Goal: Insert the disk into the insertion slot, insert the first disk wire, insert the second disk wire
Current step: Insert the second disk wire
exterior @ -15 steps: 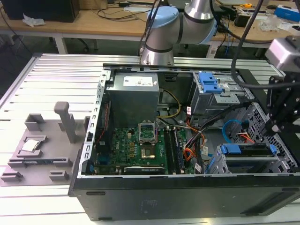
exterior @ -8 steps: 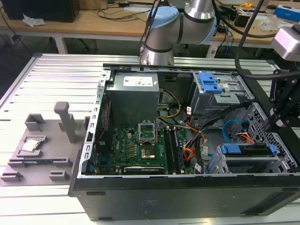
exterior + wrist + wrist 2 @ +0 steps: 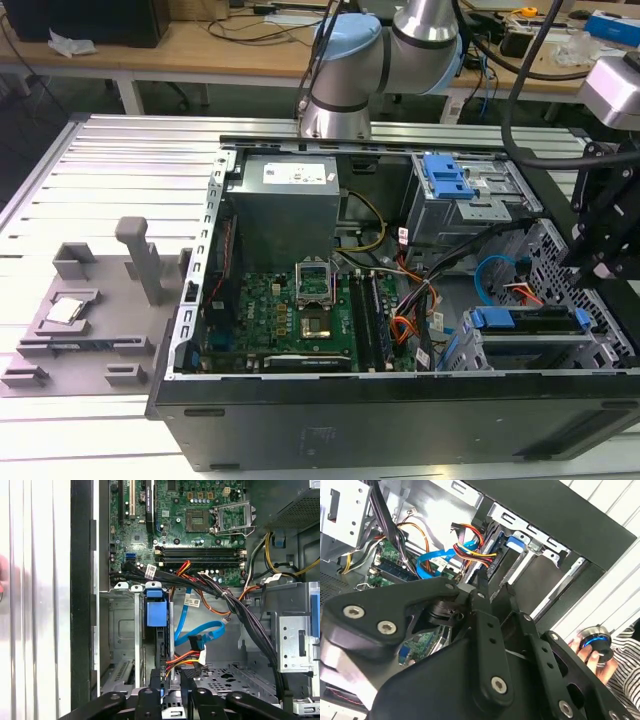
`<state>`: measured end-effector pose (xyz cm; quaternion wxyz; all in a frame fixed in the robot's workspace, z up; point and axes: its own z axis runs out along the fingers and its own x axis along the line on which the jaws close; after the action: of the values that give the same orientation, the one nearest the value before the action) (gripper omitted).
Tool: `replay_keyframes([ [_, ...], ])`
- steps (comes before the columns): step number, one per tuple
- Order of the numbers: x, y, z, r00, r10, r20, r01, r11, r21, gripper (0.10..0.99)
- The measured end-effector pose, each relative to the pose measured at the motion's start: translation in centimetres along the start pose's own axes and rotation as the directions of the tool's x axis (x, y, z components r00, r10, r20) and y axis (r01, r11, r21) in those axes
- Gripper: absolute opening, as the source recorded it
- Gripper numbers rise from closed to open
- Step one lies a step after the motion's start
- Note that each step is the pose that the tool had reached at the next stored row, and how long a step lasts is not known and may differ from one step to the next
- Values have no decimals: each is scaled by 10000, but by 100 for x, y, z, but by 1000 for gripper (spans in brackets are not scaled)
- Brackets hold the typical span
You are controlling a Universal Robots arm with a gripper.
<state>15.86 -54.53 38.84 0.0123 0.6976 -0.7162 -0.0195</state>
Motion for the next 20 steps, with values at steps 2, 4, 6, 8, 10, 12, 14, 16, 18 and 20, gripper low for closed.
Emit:
replay_keyframes([
  [2, 0, 0, -1, 9993, -374, -19, 374, 9993, -4, 302],
  [4, -1, 0, 0, 9912, -1323, -61, 1323, 9912, -17, 302],
  [6, -74, 3, 15, 9874, -1583, -68, 1582, 9874, -21, 302],
  [8, -184, 16, 34, 9870, -1609, -56, 1608, 9870, -20, 302],
  [10, -262, 57, 51, 9870, -1609, -53, 1609, 9870, -19, 302],
  [12, -278, 186, 76, 9869, -1613, -54, 1613, 9869, -17, 302],
  [14, -276, 248, 95, 9860, -1667, -56, 1667, 9860, -17, 302],
  [16, -274, 294, 126, 9847, -1744, -58, 1744, 9847, -19, 302],
  [18, -273, 347, 169, 9834, -1812, -86, 1812, 9834, -25, 302],
  [20, -273, 346, 188, 9819, -1880, -223, 1879, 9822, -48, 302],
])
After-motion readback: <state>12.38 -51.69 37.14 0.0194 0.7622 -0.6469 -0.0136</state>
